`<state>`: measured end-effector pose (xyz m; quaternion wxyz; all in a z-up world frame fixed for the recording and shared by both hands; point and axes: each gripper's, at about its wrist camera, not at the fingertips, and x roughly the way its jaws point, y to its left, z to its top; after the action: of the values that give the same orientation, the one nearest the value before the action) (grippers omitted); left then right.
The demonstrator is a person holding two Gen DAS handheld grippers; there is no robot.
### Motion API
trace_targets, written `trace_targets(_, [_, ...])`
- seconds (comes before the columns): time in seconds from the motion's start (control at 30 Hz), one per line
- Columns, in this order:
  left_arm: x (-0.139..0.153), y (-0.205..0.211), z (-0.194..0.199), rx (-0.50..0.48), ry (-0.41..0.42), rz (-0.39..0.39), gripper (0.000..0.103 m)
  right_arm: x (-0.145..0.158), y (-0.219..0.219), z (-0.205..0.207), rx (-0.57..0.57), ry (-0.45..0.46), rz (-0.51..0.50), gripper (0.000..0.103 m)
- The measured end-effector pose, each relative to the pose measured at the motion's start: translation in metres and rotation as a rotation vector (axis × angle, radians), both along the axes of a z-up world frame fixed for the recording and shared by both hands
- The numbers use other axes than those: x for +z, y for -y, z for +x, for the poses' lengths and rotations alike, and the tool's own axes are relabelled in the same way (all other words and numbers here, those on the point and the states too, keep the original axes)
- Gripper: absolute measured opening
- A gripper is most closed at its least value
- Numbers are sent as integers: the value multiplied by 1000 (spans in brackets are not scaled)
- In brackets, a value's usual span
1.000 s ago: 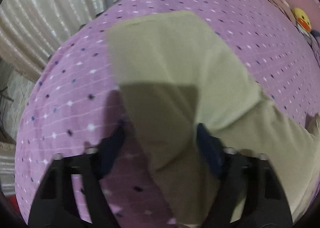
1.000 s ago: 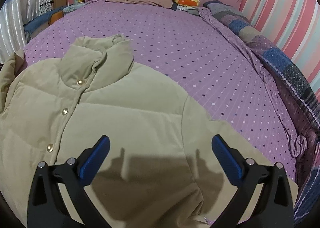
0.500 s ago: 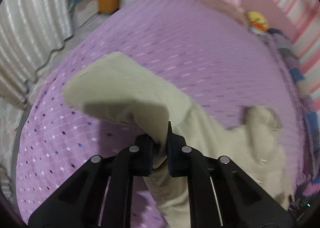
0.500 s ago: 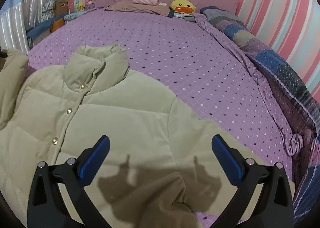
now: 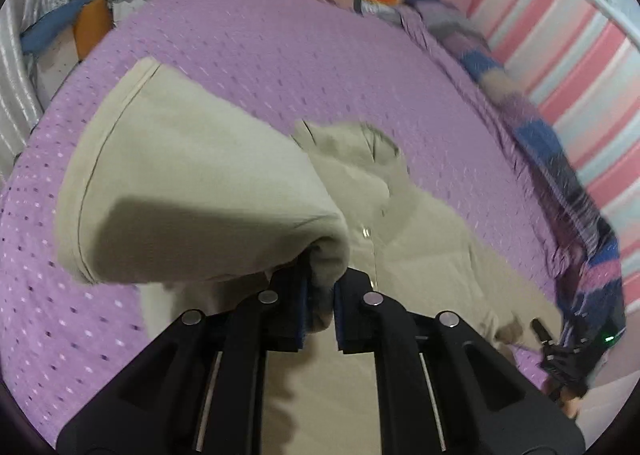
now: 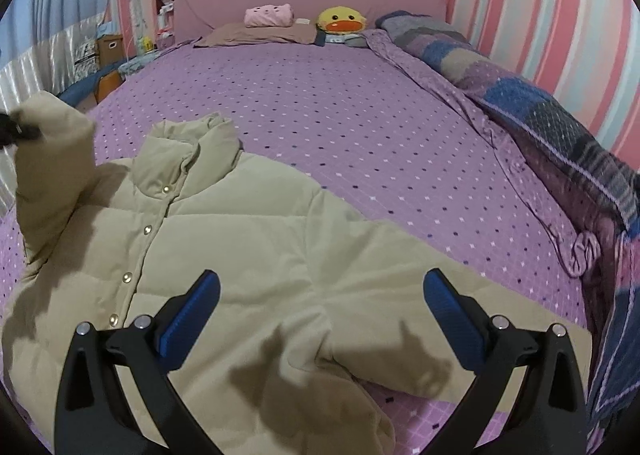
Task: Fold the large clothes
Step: 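Grasp the jacket sleeve with the left tool and fold it across the front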
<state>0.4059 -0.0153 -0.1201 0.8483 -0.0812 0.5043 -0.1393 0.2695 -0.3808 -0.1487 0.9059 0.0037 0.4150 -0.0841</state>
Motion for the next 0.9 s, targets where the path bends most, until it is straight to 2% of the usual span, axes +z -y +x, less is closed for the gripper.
trace_targets(0.1, [-32,29,3,-26,-53,31,8,-6,-1,-4,1,-17,-17,101])
trace_targets(0.2, [-61,33,2,-38,-85,59,9,-12,-6,-7,13,-35,-46,101])
trace_targets(0.27, [-72,37,-3,-38,-114,50,14,-14,-9,-8,22,-45,-65,101])
trace_targets(0.3, [-72,39,-7,-39,-116,58,15,-15,-10,-9,25,-49,-76,101])
trace_targets(0.33, [-69,41,-11,-45,-110,73,21,-15,-13,-10,30,-53,-88,101])
trace_targets(0.37, [-64,48,-16,-73,-100,90,35,-15,-13,-10,33,-55,-93,101])
trace_targets(0.4, [-56,53,-23,-89,-84,107,44,-15,-14,-11,36,-58,-93,101])
trace_targets(0.43, [-49,50,-29,-92,-66,123,61,-15,-15,-11,36,-60,-92,101])
trace_targets(0.47, [-38,53,-38,-96,-29,145,71,-14,-16,-10,36,-64,-87,101])
trace_targets(0.53, [-18,50,-55,-110,27,162,74,-12,-19,-9,41,-65,-82,101])
trace_targets(0.6, [-3,40,-67,-115,55,178,74,-9,-26,-9,51,-66,-91,101])
trace_targets(0.67, [4,28,-72,-93,71,223,80,-6,-36,-9,70,-66,-107,101])
trace_targets(0.77, [0,-4,-73,-33,81,288,85,-3,-52,-5,100,-71,-123,101])
trace_targets(0.83, [-14,-33,-68,26,69,343,86,-3,-64,0,119,-79,-129,101])
trace_targets(0.9, [-33,-58,-58,82,47,352,89,-6,-80,6,144,-89,-126,101])
